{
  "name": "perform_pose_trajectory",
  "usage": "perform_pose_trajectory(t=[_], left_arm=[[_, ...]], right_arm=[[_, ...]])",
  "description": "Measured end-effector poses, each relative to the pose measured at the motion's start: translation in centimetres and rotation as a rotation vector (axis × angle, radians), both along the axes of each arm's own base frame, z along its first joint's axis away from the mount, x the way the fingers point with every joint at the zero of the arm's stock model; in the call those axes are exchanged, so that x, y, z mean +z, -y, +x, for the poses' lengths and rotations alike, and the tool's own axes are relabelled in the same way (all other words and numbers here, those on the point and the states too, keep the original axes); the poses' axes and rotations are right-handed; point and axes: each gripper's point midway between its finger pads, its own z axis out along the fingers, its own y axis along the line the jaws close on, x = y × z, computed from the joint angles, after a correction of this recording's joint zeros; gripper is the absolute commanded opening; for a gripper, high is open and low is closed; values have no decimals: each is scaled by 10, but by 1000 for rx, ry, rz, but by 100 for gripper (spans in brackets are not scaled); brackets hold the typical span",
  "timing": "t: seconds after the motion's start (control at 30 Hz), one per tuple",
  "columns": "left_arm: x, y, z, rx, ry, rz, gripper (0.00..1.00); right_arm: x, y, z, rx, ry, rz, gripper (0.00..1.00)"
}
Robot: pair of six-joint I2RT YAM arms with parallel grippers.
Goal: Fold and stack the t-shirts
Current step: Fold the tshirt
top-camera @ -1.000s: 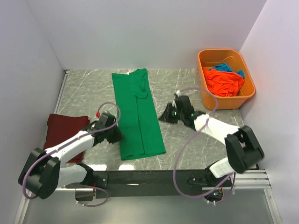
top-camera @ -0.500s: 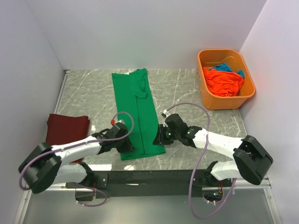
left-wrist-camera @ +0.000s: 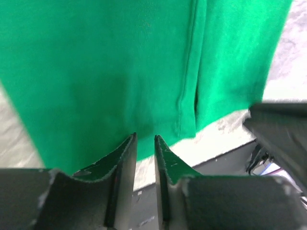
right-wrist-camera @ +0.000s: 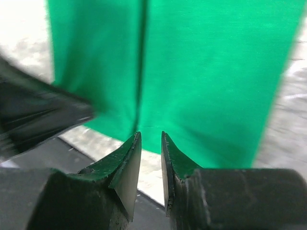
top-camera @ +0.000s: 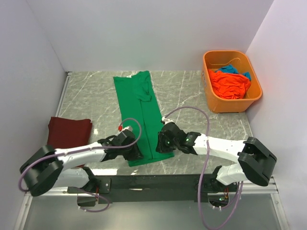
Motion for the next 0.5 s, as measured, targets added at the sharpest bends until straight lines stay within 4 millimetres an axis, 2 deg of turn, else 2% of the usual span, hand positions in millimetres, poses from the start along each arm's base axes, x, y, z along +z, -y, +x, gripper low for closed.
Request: perform_pose_trajectory(t=[0.1, 0.23, 0.37, 0.43, 0.5], left_arm=[[10, -6, -1, 13, 18, -2, 27], [17, -9, -1, 32, 34, -17, 23], [4, -15, -7, 36, 7, 5, 18], [-7, -20, -12, 35, -20, 29, 17], [-8, -16, -13, 38, -31, 7, 16]], right_arm=[[-3, 13, 6, -44, 18, -50, 32], [7, 25, 13, -90, 52, -49, 32], [13, 32, 19, -121, 75, -40, 32], [8, 39, 19, -134, 68, -52, 32], [-1, 50, 19, -152, 50, -77, 32]])
